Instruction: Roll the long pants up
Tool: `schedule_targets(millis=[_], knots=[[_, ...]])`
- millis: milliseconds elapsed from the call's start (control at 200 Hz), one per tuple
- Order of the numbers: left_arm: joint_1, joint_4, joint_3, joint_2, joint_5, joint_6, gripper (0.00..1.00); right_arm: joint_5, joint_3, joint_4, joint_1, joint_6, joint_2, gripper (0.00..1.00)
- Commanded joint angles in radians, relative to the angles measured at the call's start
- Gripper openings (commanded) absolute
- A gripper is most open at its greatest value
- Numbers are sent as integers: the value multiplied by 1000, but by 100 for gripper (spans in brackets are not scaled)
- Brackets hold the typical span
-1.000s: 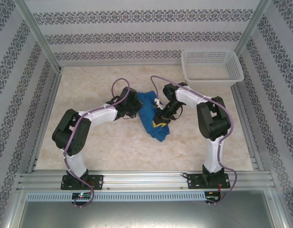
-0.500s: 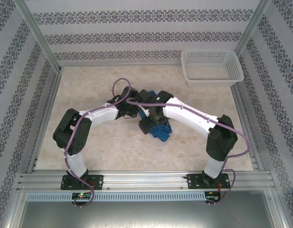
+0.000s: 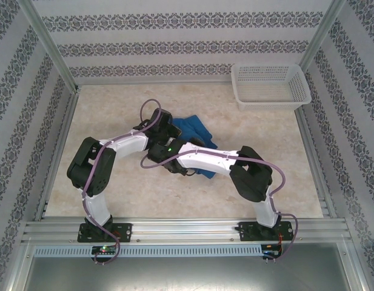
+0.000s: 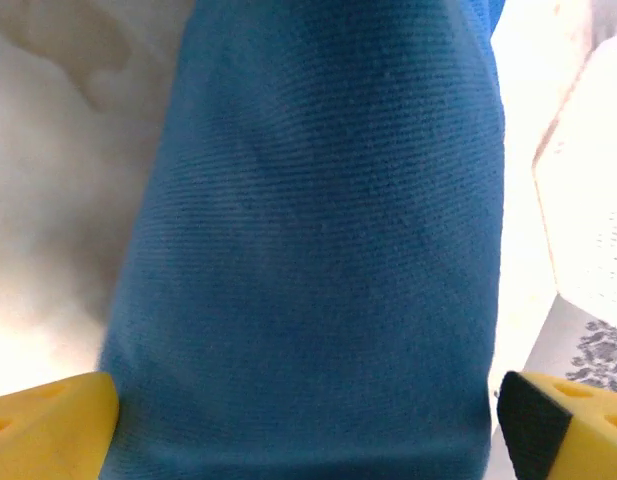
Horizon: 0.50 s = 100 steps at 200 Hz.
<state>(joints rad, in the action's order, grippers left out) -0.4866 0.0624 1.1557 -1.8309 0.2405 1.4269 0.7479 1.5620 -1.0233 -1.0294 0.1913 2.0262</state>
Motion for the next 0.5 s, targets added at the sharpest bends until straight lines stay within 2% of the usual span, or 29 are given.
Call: schedule_targets(millis=[0,110,255,305,370,445,450,460,495], knots=[[-69,43,-27,45,30,45,0,71,2,207,78,-132,91,98],[-69,28,-48,76,39,62,0,-14,27,228,132,-169,135,96],[-69,15,-63,106,67,83,0,-185,52,206,196,-182,189,85],[-69,-1,-73,112,80,96,0,-248,49,206,214,-180,196,74],[-70,-9,-81,122,87,104,0,-323,46,207,236,-178,205,52],[-71,-15,-89,134,88,110,0,-408,46,199,263,-168,215,7],[-71,-15,-89,135,88,110,0,-415,47,198,263,-167,215,7],[-71,-16,-91,136,87,112,0,-426,46,196,268,-167,216,1],[-70,-19,-94,143,85,113,0,-463,43,195,281,-160,216,0]])
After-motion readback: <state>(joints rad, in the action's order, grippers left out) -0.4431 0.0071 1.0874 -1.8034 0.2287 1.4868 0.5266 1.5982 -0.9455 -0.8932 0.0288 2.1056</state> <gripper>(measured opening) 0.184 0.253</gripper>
